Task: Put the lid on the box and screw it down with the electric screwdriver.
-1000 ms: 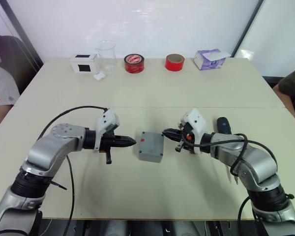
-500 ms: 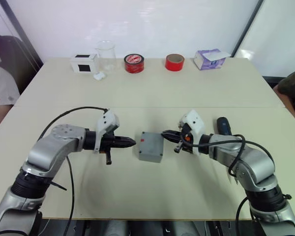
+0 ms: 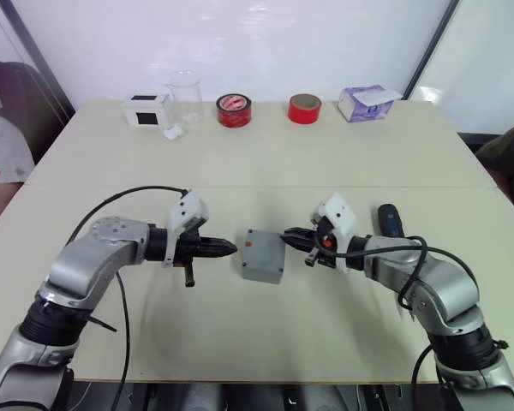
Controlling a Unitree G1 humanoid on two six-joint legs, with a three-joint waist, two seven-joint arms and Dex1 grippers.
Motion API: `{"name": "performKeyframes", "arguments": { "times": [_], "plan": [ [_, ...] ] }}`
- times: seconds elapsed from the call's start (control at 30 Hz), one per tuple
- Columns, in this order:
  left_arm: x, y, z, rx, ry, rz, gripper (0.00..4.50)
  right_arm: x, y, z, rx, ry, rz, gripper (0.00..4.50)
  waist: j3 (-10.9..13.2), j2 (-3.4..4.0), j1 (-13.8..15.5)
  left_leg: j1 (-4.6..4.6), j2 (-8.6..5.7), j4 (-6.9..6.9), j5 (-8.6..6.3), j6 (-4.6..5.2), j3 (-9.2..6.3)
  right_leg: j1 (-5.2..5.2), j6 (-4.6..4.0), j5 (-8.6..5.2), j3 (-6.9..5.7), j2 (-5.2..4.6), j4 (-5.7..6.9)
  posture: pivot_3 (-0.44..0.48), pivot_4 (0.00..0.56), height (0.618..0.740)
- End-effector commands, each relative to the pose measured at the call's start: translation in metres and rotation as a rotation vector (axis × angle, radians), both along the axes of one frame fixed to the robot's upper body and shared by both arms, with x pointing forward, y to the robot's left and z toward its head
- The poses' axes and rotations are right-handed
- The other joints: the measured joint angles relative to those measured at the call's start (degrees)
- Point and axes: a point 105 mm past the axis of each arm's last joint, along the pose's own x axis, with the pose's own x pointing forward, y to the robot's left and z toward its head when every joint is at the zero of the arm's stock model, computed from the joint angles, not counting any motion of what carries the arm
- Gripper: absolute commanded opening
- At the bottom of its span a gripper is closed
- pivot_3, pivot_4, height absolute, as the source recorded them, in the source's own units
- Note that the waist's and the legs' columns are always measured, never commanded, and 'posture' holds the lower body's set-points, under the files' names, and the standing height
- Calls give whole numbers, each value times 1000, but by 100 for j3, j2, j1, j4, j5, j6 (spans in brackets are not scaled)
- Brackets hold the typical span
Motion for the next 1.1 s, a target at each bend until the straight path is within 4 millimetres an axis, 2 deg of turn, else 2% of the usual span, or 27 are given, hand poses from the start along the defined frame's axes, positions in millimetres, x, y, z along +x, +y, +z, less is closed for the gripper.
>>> {"name": "performKeyframes", "arguments": {
  "times": [0.03,0.1,0.2,0.33,0.47,0.5,0.53,0.67,0.83,0.93,1.1],
  "plan": [
    [-2,-3,8,-14,-45,-19,0,1,-3,10,4,-35,-4,2445,0,0,1,0,0,0,0,0,0,0,0,0,0,0,0,0,150,740],
    [-2,-4,8,-16,-46,-21,0,1,-6,12,2,-39,-7,3231,0,0,3,0,0,0,0,0,0,0,0,0,0,0,0,0,150,740],
    [-1,-6,9,-28,-51,-29,0,1,-15,24,30,-40,-31,3231,0,0,8,0,0,0,0,0,0,0,0,0,0,-1,0,0,150,740],
    [-1,-14,16,-59,-65,-55,0,5,-44,53,88,-34,-121,3231,0,0,7,0,0,0,0,0,0,0,0,0,0,-2,0,0,150,740],
    [-2,-24,22,-79,-89,-94,0,9,-82,70,46,17,-234,4263,0,-1,11,-1,0,0,0,0,-1,0,0,0,0,-2,-1,0,150,740],
    [-2,-28,23,-84,-95,-105,0,9,-90,73,37,33,-257,4452,0,1,11,0,0,0,0,0,-1,1,0,0,0,0,-2,0,150,740],
    [-4,-32,25,-92,-101,-120,0,9,-100,73,15,79,-291,4452,0,0,7,0,-1,-2,0,0,1,1,0,0,1,-3,-2,0,150,740],
    [-12,-45,32,-109,-124,-194,0,-1,-148,60,-130,340,-467,4452,2,2,3,0,-2,-4,0,0,3,-1,-1,0,4,-3,-3,0,150,740],
    [-16,-51,32,-101,-149,-228,0,-13,-181,45,-182,538,-563,4452,3,2,-18,-1,-2,-6,0,1,14,-2,-2,-1,7,-3,-6,0,150,740],
    [-17,-53,31,-99,-155,-234,0,-17,-190,33,-180,628,-590,4452,3,3,-24,3,0,-7,0,1,14,-2,-2,-1,13,2,-5,0,150,740],
    [-17,-52,29,-93,-155,-235,0,-17,-185,18,-134,743,-564,4452,3,3,-14,2,0,-6,0,1,15,-3,-1,-1,13,2,-5,0,150,740]
  ]
}}
